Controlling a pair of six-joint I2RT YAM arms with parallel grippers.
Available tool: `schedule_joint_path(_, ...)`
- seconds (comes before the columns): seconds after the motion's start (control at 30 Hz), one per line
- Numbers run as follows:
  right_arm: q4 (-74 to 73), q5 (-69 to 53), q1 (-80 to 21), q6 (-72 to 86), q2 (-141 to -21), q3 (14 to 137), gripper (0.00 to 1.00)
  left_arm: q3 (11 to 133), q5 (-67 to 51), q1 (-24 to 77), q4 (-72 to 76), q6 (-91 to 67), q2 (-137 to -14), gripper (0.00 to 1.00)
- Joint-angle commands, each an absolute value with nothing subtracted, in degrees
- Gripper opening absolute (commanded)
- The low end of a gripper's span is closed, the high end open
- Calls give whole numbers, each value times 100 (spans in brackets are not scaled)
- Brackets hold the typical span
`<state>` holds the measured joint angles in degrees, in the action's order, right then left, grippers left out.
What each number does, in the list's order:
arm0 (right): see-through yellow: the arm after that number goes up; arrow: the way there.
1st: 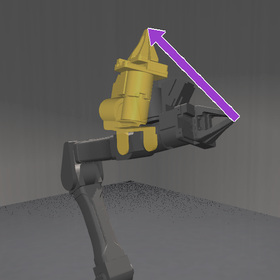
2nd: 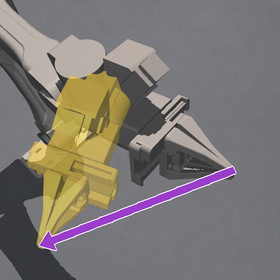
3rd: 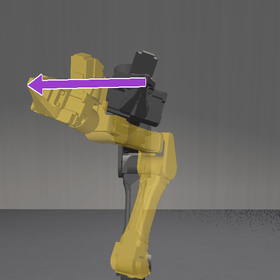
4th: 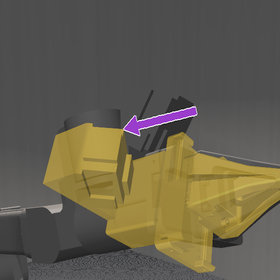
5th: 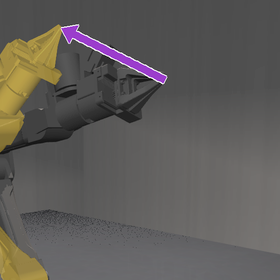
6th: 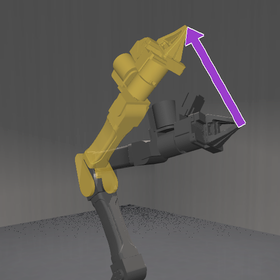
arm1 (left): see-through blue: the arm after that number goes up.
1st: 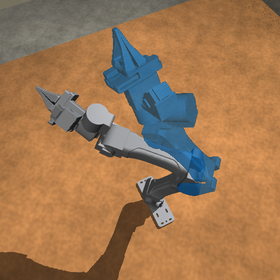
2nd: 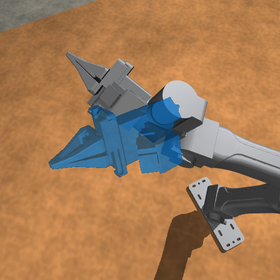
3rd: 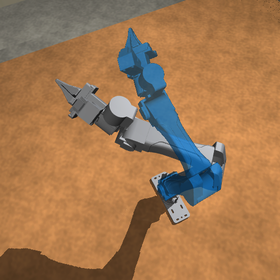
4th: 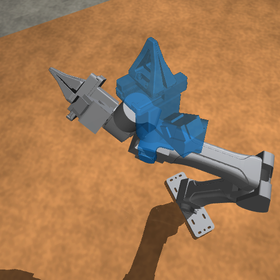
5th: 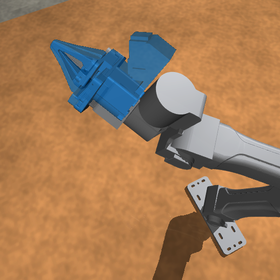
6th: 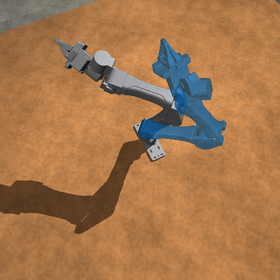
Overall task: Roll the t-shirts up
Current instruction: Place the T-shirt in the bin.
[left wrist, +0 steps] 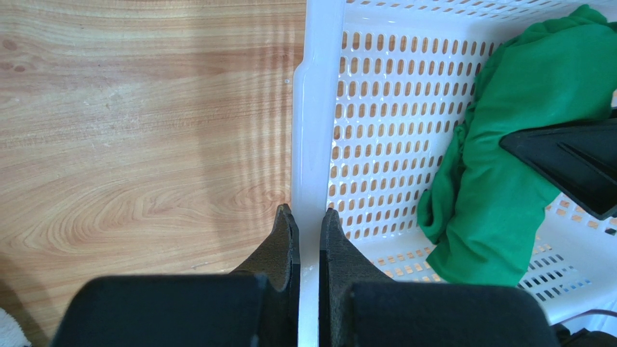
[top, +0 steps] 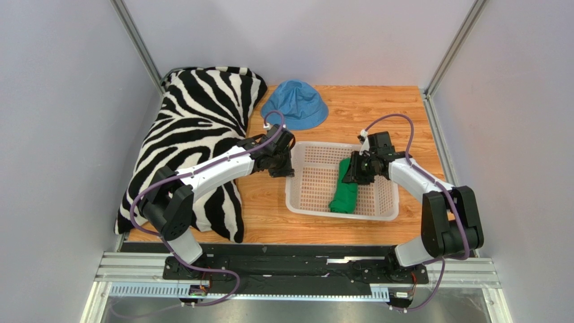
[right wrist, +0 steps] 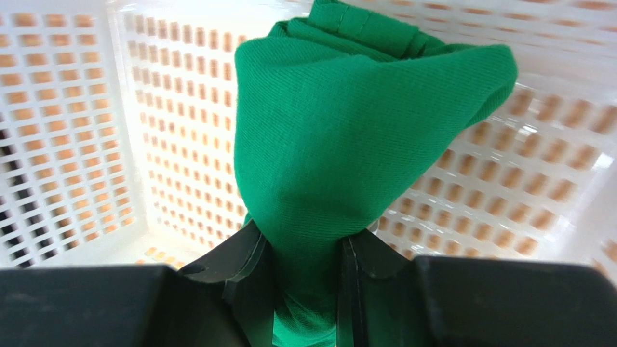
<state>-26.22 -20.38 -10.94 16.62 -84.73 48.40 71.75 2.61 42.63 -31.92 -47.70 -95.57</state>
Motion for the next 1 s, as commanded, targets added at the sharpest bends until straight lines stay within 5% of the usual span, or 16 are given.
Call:
schedule_joint_path(0.0,-3286,-881,-1063,1433,-8288,5106,0,7277,765,4140,-3542,-4544,-9510,0)
schedule_joint_path(0.23,-3559,-563,-1116,1424,-8367,5414,2,7251,695,4131,-3525,-4535,-9510,0)
schedule_joint_path(0.43,-4086,-264,-1309,1661,-8121,5730,40,7242,651,4140,-3481,-4526,-9483,0)
schedule_joint_path(0.5,-4253,-203,-1379,1679,-8069,5818,45,7242,624,4131,-3446,-4544,-9466,0)
schedule_joint_path(0.8,-4202,-9,-1582,1802,-8200,5599,49,7216,571,4131,-3401,-4553,-9492,0)
schedule_joint_path(0.97,-4043,-44,-1591,1732,-8437,5563,40,7216,563,4131,-3375,-4544,-9492,0)
